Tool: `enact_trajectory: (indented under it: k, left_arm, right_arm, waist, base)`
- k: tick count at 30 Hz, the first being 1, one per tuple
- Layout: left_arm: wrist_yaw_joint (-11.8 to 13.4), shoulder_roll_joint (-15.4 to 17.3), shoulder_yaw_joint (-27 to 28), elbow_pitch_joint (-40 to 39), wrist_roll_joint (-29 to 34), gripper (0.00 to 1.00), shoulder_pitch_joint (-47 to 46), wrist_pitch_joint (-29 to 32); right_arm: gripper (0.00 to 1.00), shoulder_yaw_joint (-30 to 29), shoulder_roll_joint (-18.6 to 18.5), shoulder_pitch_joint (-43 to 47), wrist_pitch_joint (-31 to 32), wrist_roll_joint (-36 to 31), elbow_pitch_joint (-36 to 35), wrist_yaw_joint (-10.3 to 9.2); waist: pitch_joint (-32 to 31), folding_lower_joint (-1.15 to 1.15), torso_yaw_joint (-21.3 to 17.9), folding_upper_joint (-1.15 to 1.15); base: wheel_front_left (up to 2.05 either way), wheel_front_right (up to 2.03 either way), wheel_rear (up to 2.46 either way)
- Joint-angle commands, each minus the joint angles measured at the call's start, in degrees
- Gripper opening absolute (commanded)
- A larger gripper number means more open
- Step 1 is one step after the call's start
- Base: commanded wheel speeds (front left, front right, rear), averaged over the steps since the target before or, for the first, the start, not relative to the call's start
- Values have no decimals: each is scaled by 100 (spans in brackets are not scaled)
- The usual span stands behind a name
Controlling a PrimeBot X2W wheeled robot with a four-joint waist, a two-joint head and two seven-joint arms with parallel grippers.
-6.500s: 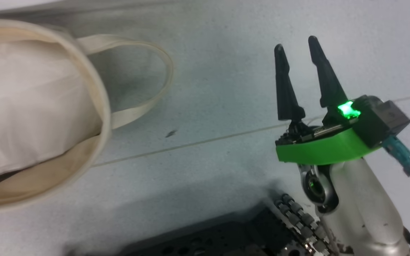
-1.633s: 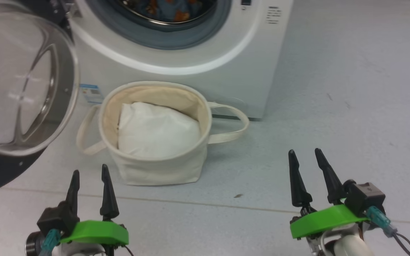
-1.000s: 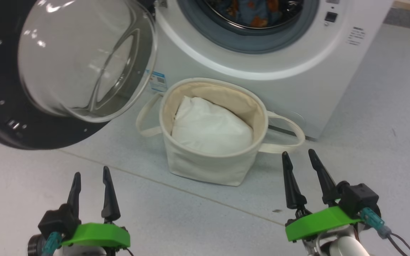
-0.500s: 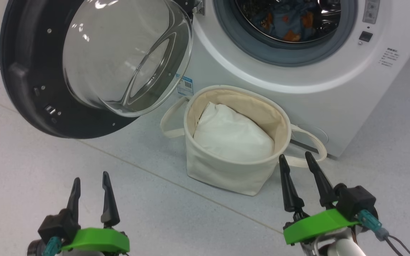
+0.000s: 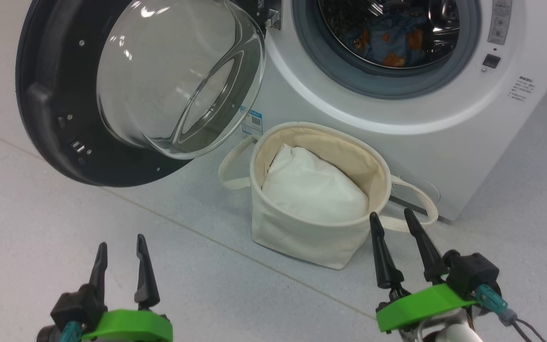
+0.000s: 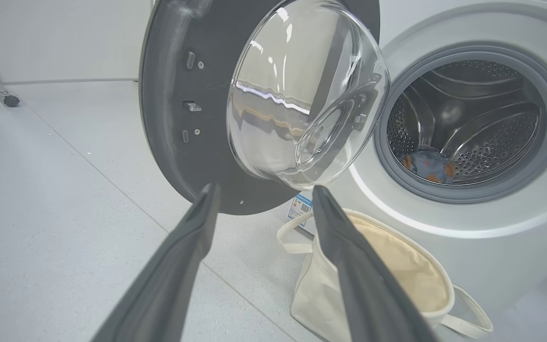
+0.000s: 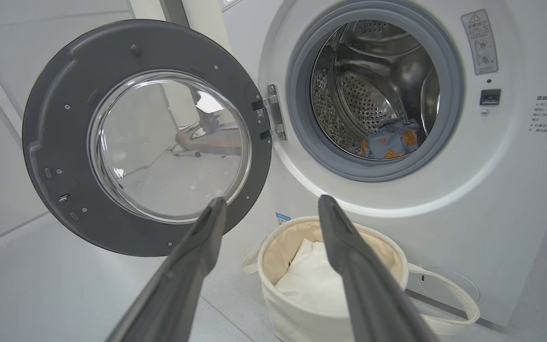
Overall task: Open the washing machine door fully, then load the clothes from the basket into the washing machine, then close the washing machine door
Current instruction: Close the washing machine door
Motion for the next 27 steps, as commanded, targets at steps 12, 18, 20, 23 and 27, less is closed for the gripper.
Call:
enact_trajectory:
  k: [12, 18, 20, 23, 27]
  left_arm:
    - [-610, 76, 890, -1459, -318, 0, -286, -27]
    - [-1283, 76, 1797, -1600, -1280, 0, -691, -27]
    - [-1586, 76, 2129, -1252, -1779, 0, -950, -27]
    - [-1870, 224, 2592, -581, -2935, 0, -1529, 250]
    - [-2041, 766, 3252, 41, -4851, 0, -2506, 1189]
  right_arm:
    - [100, 145, 13, -115, -70, -56, -206, 1]
    - [100, 138, 13, -202, -70, -138, -209, 1]
    - [100, 154, 13, -255, -70, -154, -208, 1]
    - [100, 193, 13, -361, -70, -179, -240, 1]
    - [100, 197, 13, -503, -70, -288, -258, 1]
  waist:
    - [172, 0, -62, 0]
    - [368, 0, -108, 0]
    - [442, 0, -143, 0]
    - [601, 0, -230, 0]
    - [886, 0, -336, 0]
  base:
    - [0, 0, 0]
    - [0, 0, 0]
    - [0, 0, 0]
    - [0, 0, 0]
    - [0, 0, 0]
